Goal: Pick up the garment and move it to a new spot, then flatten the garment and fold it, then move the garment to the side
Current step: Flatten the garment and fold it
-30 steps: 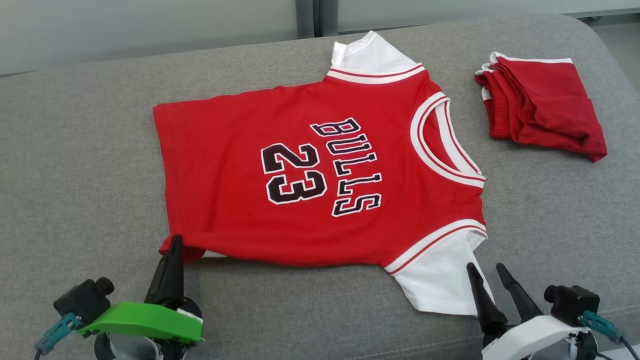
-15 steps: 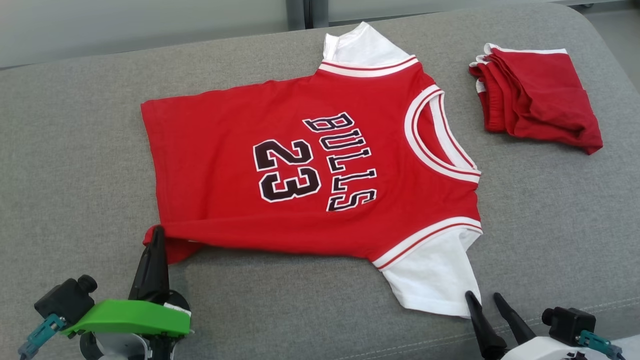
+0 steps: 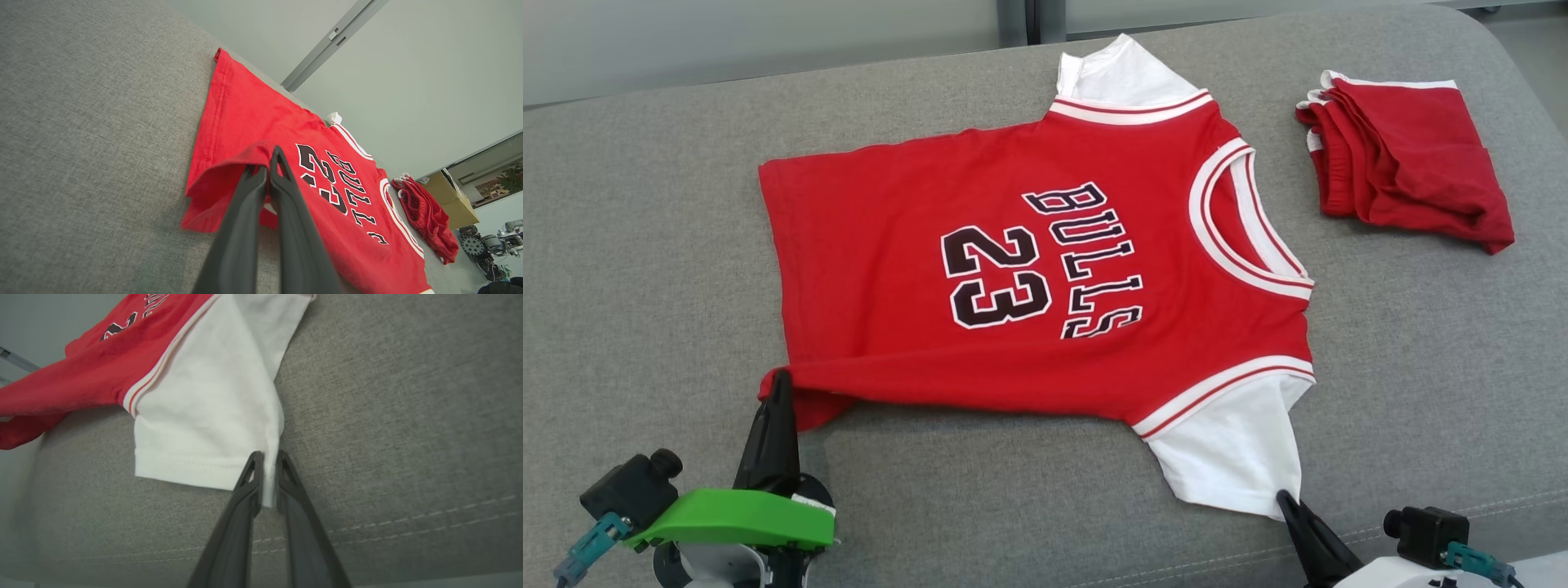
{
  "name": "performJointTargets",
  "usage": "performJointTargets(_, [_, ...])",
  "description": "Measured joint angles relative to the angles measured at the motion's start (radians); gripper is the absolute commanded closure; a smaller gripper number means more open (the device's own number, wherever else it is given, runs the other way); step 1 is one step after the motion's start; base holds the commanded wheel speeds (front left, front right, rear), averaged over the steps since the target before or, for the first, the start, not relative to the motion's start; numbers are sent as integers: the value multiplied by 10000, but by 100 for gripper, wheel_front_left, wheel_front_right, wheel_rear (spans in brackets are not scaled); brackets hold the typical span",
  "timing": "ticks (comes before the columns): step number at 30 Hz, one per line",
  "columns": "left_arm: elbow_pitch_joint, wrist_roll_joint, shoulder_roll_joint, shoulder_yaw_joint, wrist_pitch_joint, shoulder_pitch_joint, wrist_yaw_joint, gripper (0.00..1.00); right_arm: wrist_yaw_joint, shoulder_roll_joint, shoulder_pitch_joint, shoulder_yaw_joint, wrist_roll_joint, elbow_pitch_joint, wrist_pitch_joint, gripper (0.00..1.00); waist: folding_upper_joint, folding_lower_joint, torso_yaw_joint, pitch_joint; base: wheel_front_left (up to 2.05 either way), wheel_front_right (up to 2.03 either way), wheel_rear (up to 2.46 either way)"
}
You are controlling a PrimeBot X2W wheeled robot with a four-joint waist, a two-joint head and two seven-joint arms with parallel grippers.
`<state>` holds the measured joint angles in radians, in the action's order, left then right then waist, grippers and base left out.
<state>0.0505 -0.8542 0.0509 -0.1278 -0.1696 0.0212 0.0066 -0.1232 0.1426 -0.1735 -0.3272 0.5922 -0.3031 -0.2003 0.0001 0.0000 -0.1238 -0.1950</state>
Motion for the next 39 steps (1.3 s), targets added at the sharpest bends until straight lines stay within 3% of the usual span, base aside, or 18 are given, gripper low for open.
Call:
performJointTargets(8, [-194,54,6,-6,-84,-2,21,100,0,359,359,-27,293,819,-127,100,0,0,-56,31,0,0,0])
performJointTargets(19, [-224,332,138,-88,-86,-5,21,100,-2,1406,912,430,443,2314,-284,100,0,0,-178,156,0,0,0])
performJointTargets(29, [487,594,286,-535,307,-112,27,100,-2,1799,1671,610,443,2069,267,100,0,0,-104,298,0,0,0])
performJointTargets(39, [1427,1118,416,-953,746,-1871,127,100,-2,2034,3467,401,581,1218,1423,100,0,0,175,-22,0,0,0])
